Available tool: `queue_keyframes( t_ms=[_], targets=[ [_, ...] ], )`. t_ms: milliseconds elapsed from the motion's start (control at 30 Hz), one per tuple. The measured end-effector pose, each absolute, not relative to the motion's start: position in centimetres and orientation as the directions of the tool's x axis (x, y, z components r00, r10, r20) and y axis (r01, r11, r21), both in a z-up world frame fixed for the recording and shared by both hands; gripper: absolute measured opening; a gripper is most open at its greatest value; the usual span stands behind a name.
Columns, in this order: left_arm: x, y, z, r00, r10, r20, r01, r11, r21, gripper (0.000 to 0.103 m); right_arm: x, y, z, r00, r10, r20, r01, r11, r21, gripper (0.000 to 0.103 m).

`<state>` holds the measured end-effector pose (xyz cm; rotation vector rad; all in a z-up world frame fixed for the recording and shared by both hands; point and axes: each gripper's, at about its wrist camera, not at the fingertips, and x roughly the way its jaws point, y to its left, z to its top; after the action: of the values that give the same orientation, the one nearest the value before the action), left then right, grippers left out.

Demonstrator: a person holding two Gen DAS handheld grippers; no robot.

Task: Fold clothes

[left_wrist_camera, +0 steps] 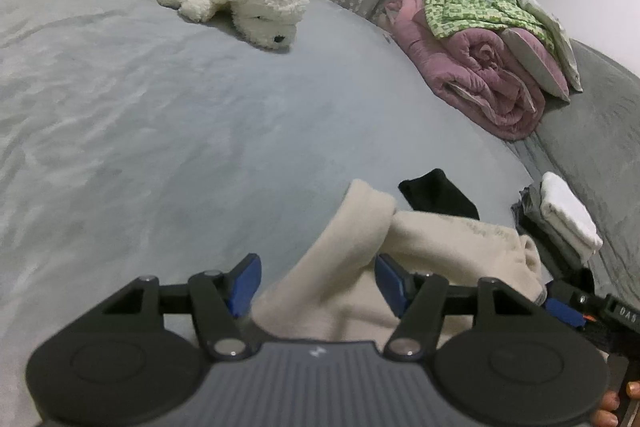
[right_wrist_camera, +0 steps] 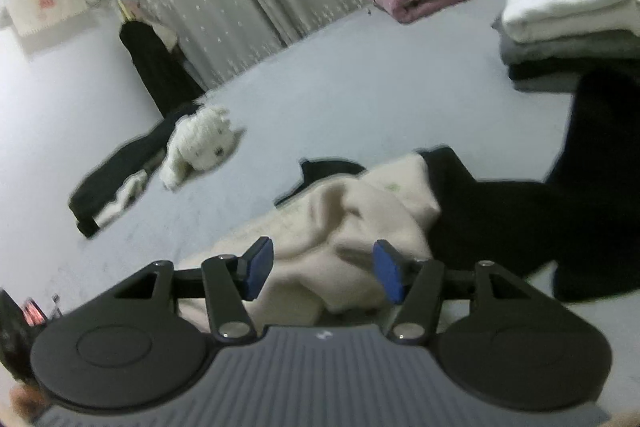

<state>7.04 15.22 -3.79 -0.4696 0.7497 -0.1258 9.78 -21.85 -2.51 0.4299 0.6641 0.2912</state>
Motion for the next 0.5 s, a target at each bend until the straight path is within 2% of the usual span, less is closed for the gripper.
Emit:
queue_keyframes(
  t_ms=[167, 300, 367, 500],
  targets=[
    [6.9, 15.2, -4.5, 0.715, -0.255, -0.651, -0.055, 0.908, -0.416, 0.060, 9.3, -22.1, -4.3, 0.703, 0.366, -0.609, -0.124, 0.907, 0.402, 0.059],
    [7.2, 14.9, -5.2, 0.700, -0.229, -0.677, -0.070, 0.920, -0.385, 0.046, 9.9, -22.0, -6.5, 0.649, 0.356, -0.673, -0.109, 0.918, 0.381, 0.055],
    [7.5, 14.7, -5.5, 0.695, -0.218, -0.685, -0.077, 0.925, -0.372, 0.042, 10.5, -21.6, -7.1, 0.650, 0.356, -0.672, -0.116, 0.920, 0.375, 0.055],
    [7.8, 14.3, -5.8, 0.694, -0.203, -0.691, -0.084, 0.930, -0.357, 0.041, 11.7, -21.2, -7.8, 0.670, 0.362, -0.649, -0.118, 0.914, 0.388, 0.056]
  ],
)
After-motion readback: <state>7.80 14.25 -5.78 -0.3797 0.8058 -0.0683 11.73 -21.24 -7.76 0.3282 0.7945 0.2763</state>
